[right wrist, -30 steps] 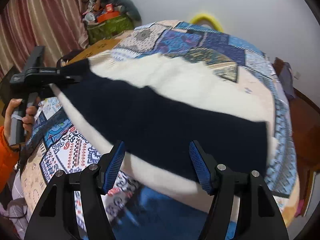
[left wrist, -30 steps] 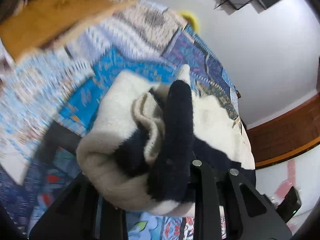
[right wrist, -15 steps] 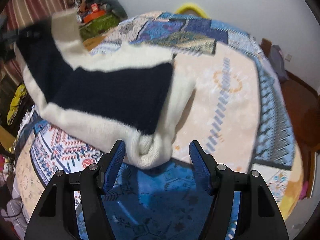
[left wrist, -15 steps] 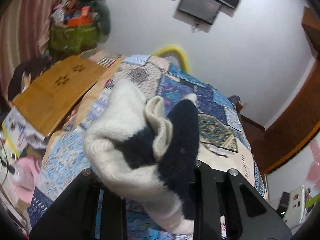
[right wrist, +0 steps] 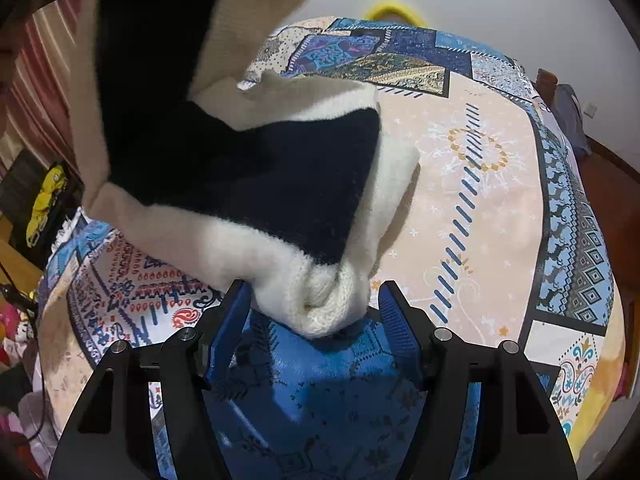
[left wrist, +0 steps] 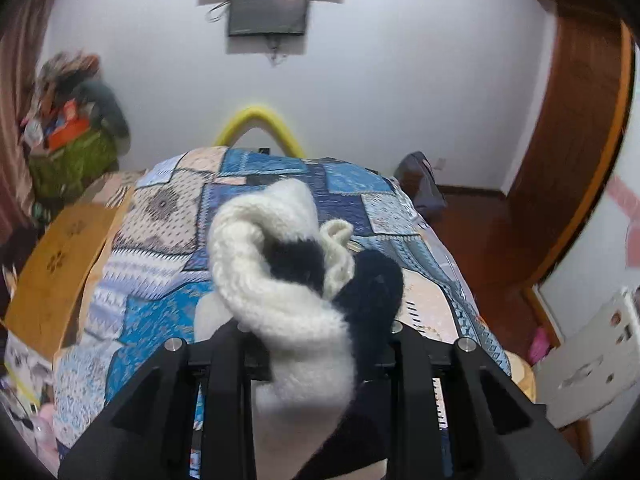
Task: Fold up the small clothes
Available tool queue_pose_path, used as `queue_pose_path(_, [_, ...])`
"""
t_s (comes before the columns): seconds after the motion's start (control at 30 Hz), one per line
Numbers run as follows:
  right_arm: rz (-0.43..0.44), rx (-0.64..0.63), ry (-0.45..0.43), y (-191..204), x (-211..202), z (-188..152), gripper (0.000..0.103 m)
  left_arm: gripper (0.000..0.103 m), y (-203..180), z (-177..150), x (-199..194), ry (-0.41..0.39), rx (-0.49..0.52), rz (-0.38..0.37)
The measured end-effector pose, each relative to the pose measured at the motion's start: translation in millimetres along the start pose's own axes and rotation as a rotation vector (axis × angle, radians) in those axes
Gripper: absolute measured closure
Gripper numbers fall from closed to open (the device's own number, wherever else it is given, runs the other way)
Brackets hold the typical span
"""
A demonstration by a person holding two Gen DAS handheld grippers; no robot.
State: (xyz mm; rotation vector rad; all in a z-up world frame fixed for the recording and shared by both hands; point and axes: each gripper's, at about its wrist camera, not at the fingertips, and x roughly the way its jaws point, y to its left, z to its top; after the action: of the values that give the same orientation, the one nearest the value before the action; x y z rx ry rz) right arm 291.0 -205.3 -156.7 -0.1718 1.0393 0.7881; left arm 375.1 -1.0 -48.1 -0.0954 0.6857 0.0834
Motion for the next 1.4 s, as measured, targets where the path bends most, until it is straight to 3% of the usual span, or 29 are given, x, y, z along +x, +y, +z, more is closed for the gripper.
queue_pose_path(0.2, [0.010, 0.025, -0.039, -7.0, -20.9, -4.6, 0.040, 0.077, -43.5, -45.9, 17.2, 0.047, 0.190, 0.027])
queue_pose_path(0.4, [-0.016, 0.027, -0.062, -14.3, -39.8, -10.5, 0.040, 0.076, -58.8, -94.9, 16.1, 0.169, 0.297, -0.042])
queue_pose_path(0.53, [-0.033, 0.045, -0.074, -21.4, -50.1, -14.5, 0.040, 0.067, -70.6, -116.4, 9.3, 0.232, 0.336, -0.084])
queue_pose_path(0.63, [-0.048, 0.057, -0.094, -24.4, -59.4, -16.5, 0.040, 0.054, -69.6, -117.8, 0.2, 0.246, 0.306, -0.141])
queue_pose_path(0.8, [-0.060, 0.062, -0.134, -23.7, -76.1, -12.7, 0.040, 0.053, -62.4, -107.5, -26.9, 0.240, 0.244, -0.240])
queue_pose_path(0.9, [-0.062, 0.052, -0.167, -18.9, -87.1, -4.5, 0.040, 0.052, -49.1, -98.8, -46.2, 0.205, 0.214, -0.260])
queue_pose_path(1.03, [-0.051, 0.023, -0.215, -7.6, -99.8, 10.0, 0.040, 0.047, -19.7, -85.6, -64.4, 0.152, 0.180, -0.222])
queue_pose_path(1.1, [-0.038, 0.005, -0.239, -0.6, -104.0, 21.3, 0.040, 0.046, -2.7, -80.3, -66.2, 0.135, 0.185, -0.168])
queue_pose_path(1.2, [-0.013, -0.022, -0.266, 10.4, -106.1, 41.0, 0.040, 0.046, 26.5, -74.7, -57.9, 0.152, 0.161, -0.118])
queue_pose_path(1.4, [0.029, -0.064, -0.253, 26.4, -81.5, 77.3, 0.040, 0.046, 66.2, -72.5, -29.7, 0.209, 0.114, -0.109])
